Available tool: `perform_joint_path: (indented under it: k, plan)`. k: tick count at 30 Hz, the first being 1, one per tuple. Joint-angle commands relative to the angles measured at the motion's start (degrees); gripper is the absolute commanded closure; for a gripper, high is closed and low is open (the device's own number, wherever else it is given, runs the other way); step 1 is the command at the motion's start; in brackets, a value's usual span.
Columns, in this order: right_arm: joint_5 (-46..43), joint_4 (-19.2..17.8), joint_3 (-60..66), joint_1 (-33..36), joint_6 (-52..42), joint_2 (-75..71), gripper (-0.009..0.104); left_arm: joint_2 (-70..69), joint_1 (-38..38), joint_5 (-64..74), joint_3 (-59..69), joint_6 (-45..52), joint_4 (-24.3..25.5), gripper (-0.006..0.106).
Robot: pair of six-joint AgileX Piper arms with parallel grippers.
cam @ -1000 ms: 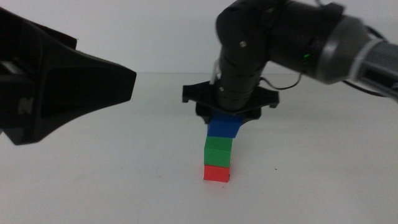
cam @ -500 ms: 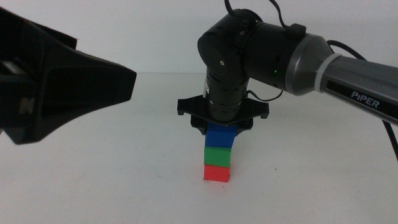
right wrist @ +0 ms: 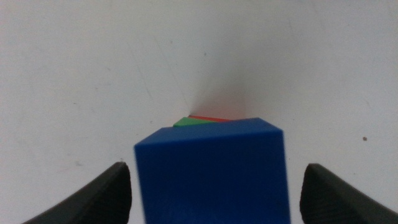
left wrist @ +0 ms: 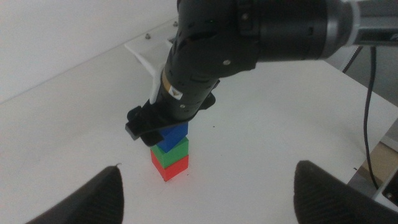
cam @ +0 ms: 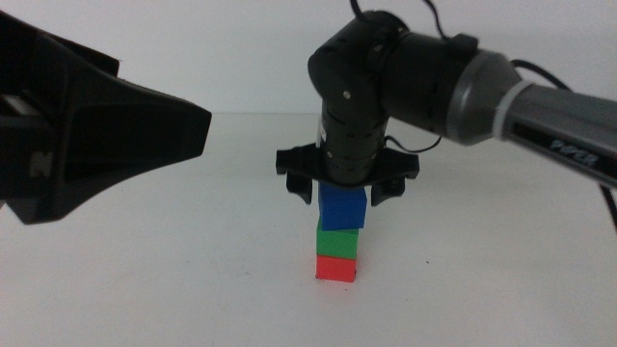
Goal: Stack red cubes first, then green, then blue cubes in a specific spot.
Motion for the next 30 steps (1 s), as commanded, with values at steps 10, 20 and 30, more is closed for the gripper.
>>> perform_joint_path:
  k: [10,20,30]
  plan:
    - [0.35,-6.84,7.11,-1.22,-6.56,-24.17,0.002,-0.27,-0.03,-0.79,0.08,0.01,0.13,0.007]
    - [-20.57,1.95,41.42,-25.59,-30.72,-60.51,0.002,-0.27,-0.03,-0.79,0.08,0.01,0.13,0.007]
    - [-33.52,15.66,53.31,-40.48,-47.39,-71.26,0.002,-0.27,-0.03,-0.79,0.08,0.01,0.13,0.007]
